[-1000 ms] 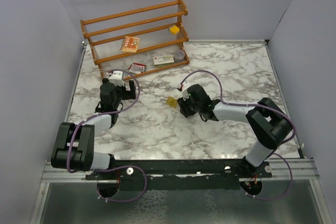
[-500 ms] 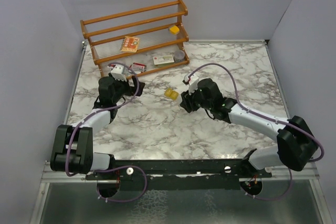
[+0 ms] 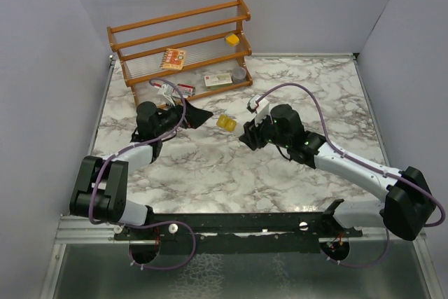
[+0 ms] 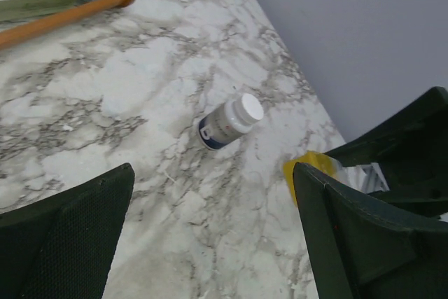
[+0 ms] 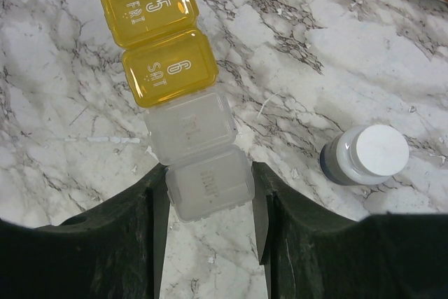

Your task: Sort the pills into containers

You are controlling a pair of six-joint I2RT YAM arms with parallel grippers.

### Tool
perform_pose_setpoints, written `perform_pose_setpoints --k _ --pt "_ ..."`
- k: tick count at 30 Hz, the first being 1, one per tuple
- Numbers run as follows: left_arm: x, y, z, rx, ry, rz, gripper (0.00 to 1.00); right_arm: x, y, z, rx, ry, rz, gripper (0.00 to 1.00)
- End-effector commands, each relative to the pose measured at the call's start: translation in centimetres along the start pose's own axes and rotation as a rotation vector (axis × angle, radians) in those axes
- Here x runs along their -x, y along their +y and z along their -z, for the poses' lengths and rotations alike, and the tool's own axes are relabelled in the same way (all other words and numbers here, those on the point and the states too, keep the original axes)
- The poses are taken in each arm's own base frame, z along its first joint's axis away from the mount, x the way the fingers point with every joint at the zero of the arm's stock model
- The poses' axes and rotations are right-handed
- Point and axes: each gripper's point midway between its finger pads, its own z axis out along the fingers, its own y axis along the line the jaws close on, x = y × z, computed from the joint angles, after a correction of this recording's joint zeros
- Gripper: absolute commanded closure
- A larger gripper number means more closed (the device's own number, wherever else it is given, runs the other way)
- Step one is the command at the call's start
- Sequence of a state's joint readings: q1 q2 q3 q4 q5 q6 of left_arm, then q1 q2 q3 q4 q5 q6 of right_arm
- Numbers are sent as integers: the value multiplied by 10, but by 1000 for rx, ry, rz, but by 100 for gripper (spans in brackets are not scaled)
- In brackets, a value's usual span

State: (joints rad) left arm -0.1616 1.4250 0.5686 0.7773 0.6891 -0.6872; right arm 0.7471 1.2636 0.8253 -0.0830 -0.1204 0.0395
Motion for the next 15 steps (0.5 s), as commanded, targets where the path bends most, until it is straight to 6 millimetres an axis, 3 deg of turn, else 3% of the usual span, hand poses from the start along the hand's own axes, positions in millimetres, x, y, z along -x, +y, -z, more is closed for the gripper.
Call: perform_pose_setpoints --k 1,10,12,15 --pt "9 -54 7 -183 -19 29 3 6 7 3 28 -12 23 99" --pt "-8 -94 15 -268 10 84 8 13 12 6 38 -32 36 99" --pt "-15 -99 17 -280 23 97 14 13 13 6 37 -31 38 99" --pt "-21 -99 19 -278 31 111 16 15 16 6 46 -35 45 99"
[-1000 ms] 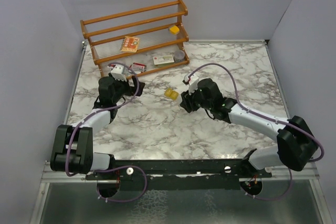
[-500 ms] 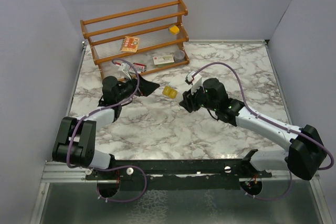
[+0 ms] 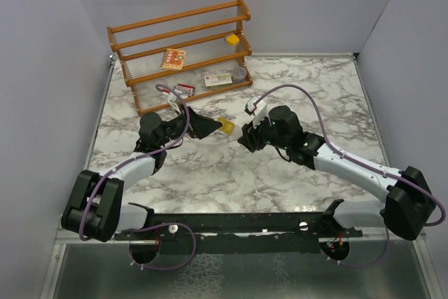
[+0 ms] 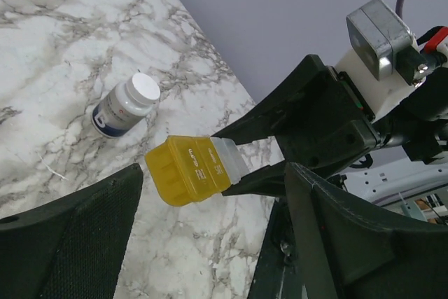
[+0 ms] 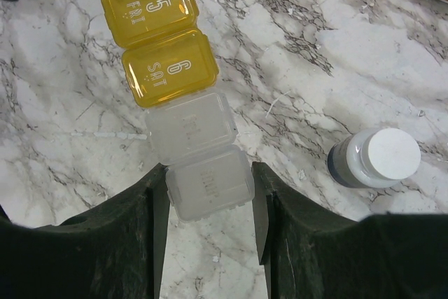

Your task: Sort the pills into containers

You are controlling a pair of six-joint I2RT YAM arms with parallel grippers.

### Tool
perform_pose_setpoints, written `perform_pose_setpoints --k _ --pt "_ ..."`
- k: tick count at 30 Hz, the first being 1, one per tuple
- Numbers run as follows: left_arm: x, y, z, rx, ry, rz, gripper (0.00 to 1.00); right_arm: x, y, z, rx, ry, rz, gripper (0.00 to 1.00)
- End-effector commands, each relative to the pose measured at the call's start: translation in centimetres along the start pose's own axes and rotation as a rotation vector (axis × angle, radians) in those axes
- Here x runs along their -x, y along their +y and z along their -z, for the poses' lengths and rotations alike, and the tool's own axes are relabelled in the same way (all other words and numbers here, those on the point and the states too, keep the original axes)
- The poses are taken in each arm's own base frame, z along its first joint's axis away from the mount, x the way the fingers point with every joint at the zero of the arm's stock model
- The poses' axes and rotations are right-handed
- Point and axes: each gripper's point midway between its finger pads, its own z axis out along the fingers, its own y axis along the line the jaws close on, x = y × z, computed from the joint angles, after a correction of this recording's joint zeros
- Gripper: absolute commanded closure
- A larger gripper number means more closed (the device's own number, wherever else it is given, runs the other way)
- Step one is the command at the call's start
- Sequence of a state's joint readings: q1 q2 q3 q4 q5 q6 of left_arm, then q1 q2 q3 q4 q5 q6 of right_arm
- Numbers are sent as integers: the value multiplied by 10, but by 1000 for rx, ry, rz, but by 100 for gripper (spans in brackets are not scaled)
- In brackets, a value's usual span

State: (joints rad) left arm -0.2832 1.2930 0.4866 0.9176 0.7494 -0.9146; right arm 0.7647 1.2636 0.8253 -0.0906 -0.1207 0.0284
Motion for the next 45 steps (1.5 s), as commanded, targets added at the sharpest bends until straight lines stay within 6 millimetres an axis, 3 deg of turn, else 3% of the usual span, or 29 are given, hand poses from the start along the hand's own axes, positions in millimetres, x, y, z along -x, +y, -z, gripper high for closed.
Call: perform_pose_setpoints --k 1,9,14,26,29,37,42,45 --pt "-8 -14 5 -44 7 14 16 17 10 7 31 -45 30 99" --pt "-17 -12 2 -36 23 65 17 23 20 7 56 -55 49 99" --pt "-23 -8 -2 -28 34 85 22 25 26 5 68 -56 62 99" --pt "-30 -8 -5 -39 45 108 46 24 27 2 28 -37 94 99" --pt "-30 -7 -5 -37 43 110 45 25 23 3 -3 -36 100 99" --pt "-28 -7 -5 -30 29 106 26 23 17 8 -57 -19 114 99" --pt "-26 -7 -6 -30 25 110 26 24 14 12 -78 -23 121 99" --pt "-27 -6 -6 -30 32 117 34 25 14 13 -84 -27 123 99"
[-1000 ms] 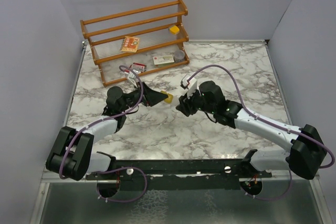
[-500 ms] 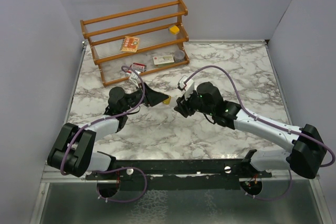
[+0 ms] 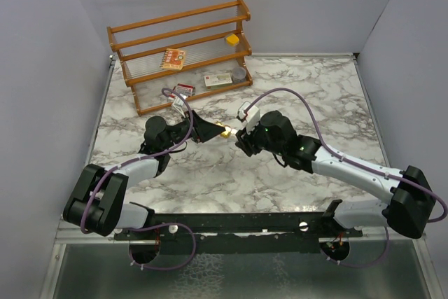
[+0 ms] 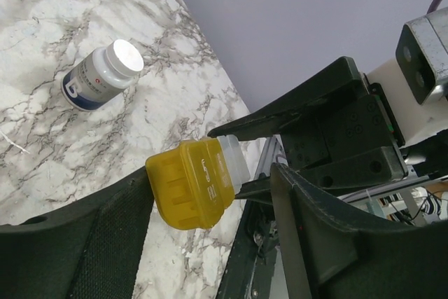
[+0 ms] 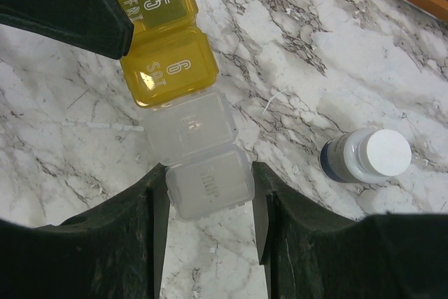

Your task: Sort the pills into containers

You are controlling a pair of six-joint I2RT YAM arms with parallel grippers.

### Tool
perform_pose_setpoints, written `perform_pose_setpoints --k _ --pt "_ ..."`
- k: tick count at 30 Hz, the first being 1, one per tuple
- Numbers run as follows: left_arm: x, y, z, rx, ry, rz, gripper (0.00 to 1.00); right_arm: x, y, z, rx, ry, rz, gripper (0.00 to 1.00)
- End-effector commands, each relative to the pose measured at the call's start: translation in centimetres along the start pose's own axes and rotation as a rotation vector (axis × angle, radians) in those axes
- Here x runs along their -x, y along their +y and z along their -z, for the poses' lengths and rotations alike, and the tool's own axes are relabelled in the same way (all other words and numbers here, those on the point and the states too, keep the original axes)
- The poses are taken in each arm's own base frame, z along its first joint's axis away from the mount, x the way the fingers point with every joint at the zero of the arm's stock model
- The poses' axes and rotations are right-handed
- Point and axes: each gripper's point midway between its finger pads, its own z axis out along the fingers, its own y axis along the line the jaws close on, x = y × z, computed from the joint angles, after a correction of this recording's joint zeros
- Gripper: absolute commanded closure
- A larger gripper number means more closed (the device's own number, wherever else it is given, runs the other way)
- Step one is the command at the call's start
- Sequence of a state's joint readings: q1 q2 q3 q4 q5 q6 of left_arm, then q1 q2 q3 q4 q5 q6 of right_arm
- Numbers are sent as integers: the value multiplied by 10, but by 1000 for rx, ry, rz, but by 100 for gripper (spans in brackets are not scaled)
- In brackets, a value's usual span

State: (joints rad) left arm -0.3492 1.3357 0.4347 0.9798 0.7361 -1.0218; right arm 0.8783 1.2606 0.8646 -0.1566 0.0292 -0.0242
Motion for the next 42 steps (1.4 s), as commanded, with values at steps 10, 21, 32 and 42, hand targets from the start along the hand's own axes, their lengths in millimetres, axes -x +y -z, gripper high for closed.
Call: perform_pose_setpoints --k 10,21,32,42 --pt "1 -1 -3 -18 -2 -2 42 28 -4 10 -44 -75 27 99" --pt "1 -1 -4 -20 4 -4 74 32 -3 10 -44 -78 40 99" --pt "-1 -1 -7 -30 25 2 100 43 -6 10 -62 -95 39 79" --pt "0 -3 -8 -44 32 -7 100 54 -13 16 -97 -107 38 60"
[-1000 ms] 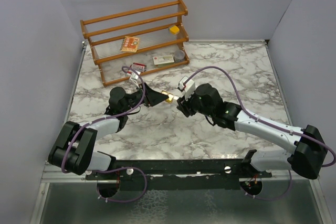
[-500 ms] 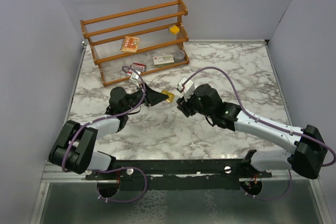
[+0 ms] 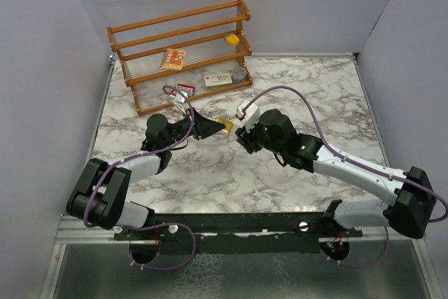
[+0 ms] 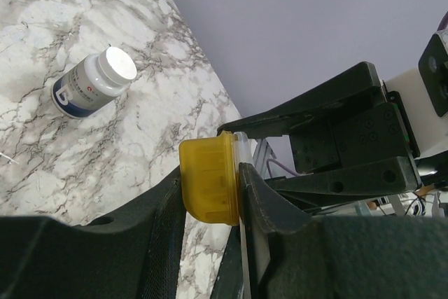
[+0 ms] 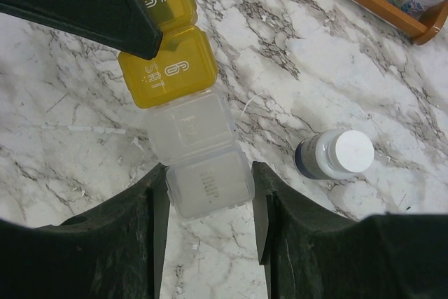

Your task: Sort the pills into containers

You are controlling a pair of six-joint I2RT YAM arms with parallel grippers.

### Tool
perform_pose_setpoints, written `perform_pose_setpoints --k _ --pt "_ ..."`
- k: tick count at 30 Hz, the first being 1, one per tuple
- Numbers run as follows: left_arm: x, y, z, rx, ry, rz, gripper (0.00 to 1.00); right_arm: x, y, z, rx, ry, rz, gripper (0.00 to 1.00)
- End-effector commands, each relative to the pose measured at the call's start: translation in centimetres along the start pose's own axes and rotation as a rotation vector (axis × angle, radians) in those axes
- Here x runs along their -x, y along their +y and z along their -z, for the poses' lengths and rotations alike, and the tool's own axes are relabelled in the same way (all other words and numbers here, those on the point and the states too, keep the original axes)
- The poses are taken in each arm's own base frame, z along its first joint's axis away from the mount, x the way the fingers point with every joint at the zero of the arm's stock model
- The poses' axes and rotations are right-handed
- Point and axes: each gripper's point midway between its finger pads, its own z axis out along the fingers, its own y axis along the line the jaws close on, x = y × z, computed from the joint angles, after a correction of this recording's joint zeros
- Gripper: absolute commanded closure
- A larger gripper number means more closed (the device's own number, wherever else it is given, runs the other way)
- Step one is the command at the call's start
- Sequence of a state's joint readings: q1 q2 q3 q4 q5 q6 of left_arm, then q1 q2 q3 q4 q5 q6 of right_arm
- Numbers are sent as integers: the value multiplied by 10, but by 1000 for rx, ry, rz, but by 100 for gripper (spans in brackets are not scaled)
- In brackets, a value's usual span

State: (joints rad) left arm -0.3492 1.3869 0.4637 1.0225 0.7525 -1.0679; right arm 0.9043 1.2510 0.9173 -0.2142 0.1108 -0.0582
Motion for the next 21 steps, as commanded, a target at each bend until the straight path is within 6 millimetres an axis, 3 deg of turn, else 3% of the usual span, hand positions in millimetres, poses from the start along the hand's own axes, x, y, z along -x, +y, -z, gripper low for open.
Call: perform_pose_setpoints --k 1,6,14,17,21 --pt "-4 -2 -1 -20 25 -40 100 40 -9 8 -47 -104 -11 54" --pt "-3 0 -1 -14 18 -35 100 42 -14 13 -68 -94 -2 45" --pt "0 -4 -2 -23 10 -40 100 42 -24 29 -117 -108 -9 47" --pt "5 -7 -2 -20 -9 -29 100 42 -21 37 -93 -126 -16 52" --pt "11 -15 -6 -38 -5 3 100 42 -11 44 -35 -174 -11 51"
